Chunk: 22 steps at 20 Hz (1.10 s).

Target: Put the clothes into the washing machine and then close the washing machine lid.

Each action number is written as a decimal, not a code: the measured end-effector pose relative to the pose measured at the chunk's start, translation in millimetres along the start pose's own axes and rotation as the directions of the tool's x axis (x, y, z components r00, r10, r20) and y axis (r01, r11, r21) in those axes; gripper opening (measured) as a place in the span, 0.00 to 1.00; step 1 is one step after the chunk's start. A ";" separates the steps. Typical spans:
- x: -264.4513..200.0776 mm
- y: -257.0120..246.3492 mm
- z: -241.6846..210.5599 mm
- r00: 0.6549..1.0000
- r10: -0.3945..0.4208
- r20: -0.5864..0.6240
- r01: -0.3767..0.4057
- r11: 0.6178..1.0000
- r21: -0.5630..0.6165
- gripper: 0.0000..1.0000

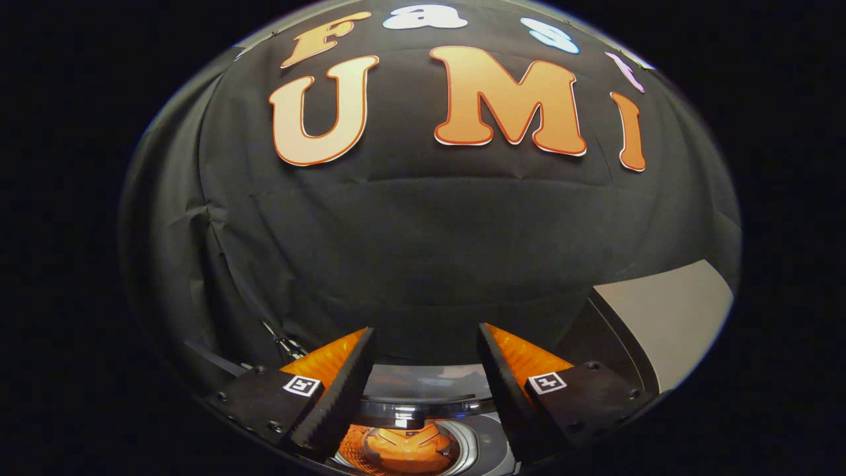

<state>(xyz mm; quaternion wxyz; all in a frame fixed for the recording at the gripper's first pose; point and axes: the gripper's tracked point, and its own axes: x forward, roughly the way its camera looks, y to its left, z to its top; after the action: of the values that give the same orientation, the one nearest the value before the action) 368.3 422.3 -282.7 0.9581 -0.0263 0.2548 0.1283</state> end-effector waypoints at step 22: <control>-36.5 1.4 -39.0 0.998 0.008 0.059 -0.008 1.000 -0.002 0.98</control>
<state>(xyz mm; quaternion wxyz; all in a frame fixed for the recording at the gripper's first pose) 318.6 410.7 -298.4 0.9646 -0.0224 0.2264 0.1331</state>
